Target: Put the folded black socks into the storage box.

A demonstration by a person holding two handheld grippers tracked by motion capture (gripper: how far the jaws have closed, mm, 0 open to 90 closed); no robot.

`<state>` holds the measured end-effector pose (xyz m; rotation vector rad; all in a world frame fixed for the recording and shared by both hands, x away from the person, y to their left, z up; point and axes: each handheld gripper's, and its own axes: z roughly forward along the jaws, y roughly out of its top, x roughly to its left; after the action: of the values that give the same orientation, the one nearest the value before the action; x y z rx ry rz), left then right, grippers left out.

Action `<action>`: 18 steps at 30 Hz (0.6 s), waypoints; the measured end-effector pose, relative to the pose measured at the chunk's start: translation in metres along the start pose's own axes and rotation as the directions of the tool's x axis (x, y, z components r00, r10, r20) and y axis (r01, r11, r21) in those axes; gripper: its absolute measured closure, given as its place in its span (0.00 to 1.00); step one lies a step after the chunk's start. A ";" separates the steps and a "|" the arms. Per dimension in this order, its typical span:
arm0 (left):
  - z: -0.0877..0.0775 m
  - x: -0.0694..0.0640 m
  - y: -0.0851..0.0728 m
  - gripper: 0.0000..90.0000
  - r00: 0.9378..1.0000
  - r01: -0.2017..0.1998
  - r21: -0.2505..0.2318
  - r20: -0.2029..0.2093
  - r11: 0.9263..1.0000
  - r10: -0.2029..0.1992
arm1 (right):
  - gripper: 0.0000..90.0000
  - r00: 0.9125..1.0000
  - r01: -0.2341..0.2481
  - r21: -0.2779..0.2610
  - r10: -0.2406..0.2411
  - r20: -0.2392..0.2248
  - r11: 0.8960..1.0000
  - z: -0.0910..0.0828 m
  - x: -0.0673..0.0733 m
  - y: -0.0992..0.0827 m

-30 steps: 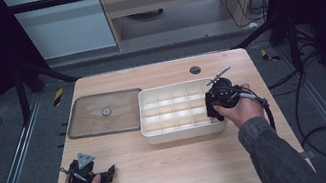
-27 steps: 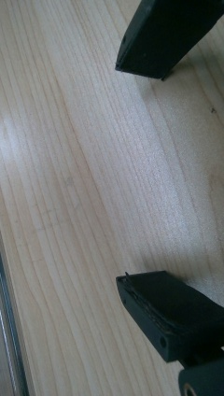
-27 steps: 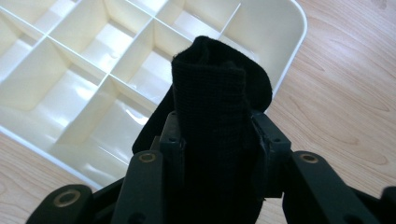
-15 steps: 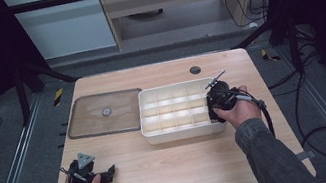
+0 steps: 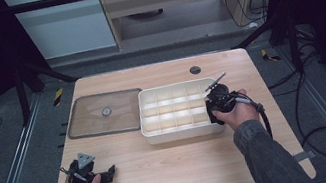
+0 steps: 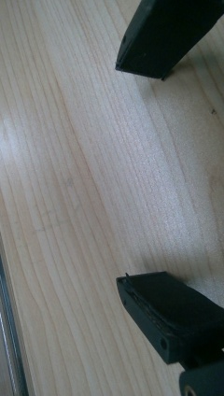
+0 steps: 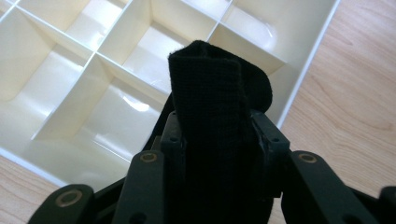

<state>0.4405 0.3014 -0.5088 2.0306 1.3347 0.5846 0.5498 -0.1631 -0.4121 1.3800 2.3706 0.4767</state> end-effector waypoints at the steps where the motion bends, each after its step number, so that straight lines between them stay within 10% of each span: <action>1: 0.000 0.000 0.000 0.00 1.000 0.000 0.000 0.000 1.000 0.000 | 0.70 1.000 -0.007 0.004 0.007 -0.003 1.000 0.001 0.001 0.000; 18: 0.000 -0.001 0.000 0.00 1.000 -0.001 0.001 0.002 1.000 0.001 | 0.71 1.000 -0.017 0.031 0.017 -0.023 0.999 0.007 0.004 -0.007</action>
<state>0.4406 0.3006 -0.5088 2.0324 1.3330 0.5822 0.5457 -0.1620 -0.4220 1.4163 2.3957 0.4650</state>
